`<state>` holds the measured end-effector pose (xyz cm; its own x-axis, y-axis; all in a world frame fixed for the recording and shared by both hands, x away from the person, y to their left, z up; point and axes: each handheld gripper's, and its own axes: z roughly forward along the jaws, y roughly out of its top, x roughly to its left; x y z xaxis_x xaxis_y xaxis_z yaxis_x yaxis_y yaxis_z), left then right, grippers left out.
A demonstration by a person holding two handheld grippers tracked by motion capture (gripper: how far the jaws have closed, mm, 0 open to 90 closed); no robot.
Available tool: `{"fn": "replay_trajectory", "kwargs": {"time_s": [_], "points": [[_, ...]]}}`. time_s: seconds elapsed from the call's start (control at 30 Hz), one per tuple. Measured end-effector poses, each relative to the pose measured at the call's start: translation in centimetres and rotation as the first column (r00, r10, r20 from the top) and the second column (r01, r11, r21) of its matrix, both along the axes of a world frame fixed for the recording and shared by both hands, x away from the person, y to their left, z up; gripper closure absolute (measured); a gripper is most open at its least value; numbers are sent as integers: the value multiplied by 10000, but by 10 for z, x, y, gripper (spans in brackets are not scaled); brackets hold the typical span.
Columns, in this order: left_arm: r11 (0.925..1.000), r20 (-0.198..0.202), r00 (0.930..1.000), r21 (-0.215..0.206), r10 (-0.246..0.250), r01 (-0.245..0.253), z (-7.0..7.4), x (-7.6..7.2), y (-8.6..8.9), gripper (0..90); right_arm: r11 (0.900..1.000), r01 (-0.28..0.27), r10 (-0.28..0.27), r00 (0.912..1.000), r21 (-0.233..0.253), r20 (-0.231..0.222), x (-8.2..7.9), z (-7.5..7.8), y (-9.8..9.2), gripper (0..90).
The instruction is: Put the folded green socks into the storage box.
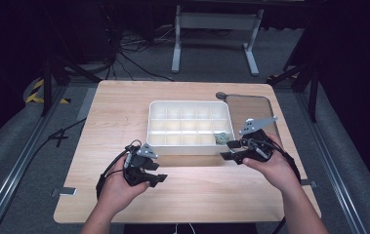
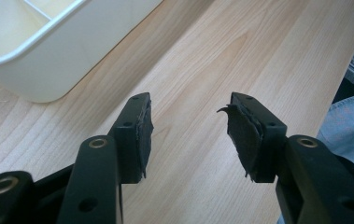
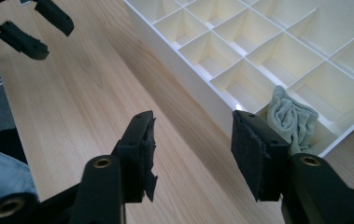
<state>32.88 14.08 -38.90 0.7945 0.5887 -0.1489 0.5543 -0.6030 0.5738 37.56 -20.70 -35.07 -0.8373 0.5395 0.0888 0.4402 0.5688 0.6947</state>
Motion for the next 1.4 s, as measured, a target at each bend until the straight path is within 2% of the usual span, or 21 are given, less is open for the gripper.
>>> {"fn": "replay_trajectory", "kwargs": {"time_s": [0.07, 0.1, 0.17, 0.2, 0.23, 0.4, 0.47, 0.57, 0.63, 0.7, 0.77, 0.83, 1.1, 1.17, 1.27, 1.4], "points": [[9998, -85, 10000, 178, 10, -9, 1, -1, -1, 519, 9997, -30, 27, 9999, 255, 119, -11, -7, -1, 501], [9998, -56, 10000, 202, -8, 9, 1, -1, -2, 523, 9993, -133, 133, 9999, 364, 11, -14, -10, -1, 501], [9998, -30, 10000, 195, 2, -1, 2, -1, -2, 525, 9993, -303, 305, 9995, 230, -97, -16, -11, 0, 499], [9998, -27, 10000, 187, -26, 26, 2, -1, -2, 524, 9979, -642, 642, 9979, -101, 6, -24, -13, 1, 497], [9998, -27, 10000, 187, -26, 26, 2, -1, -2, 523, 9979, -642, 642, 9979, -101, 6, -24, -13, 1, 497], [9997, -20, 10000, 237, -97, 98, 1, -3, -3, 513, 9949, -963, 969, 9950, 289, -220, -32, -21, 1, 489], [9995, -1, 9999, 264, -148, 148, 0, -4, -4, 504, 9929, -1126, 1130, 9935, 394, -97, -35, -26, 2, 487], [9991, 67, 9996, 320, -282, 280, -5, -5, -5, 499, 9918, -1253, 1257, 9920, 250, -129, -38, -32, 5, 485], [9972, 286, 9982, 546, -521, 505, -8, -6, -4, 518, 9929, -1180, 1181, 9930, 152, -84, -40, -34, 6, 486], [9963, 371, 9967, 508, -719, 700, -11, -6, -3, 528, 9942, -1018, 1020, 9948, 354, -62, -40, -37, 7, 484], [9970, 332, 9968, 256, -733, 724, -14, -5, -3, 534, 9944, -999, 1001, 9950, 352, -35, -39, -42, 8, 491], [9966, 283, 9963, 144, -813, 809, -17, -5, -2, 529, 9932, -1167, 1166, 9932, 19, 60, -40, -47, 11, 496], [9916, -243, 9933, 605, -1128, 1141, -28, -5, -7, 524, 9934, -1117, 1128, 9927, -272, 424, -37, -73, 16, 497], [9904, -305, 9929, 730, -1152, 1172, -29, -5, -7, 524, 9937, -1085, 1093, 9936, -276, 296, -38, -79, 17, 499], [9915, -410, 9923, 532, -1168, 1189, -33, -3, -7, 519, 9927, -1195, 1201, 9921, -182, 365, -41, -83, 18, 501], [9882, -573, 9897, 713, -1315, 1354, -39, -3, -8, 497, 9901, -1396, 1402, 9890, -153, 468, -46, -90, 20, 509]]}}
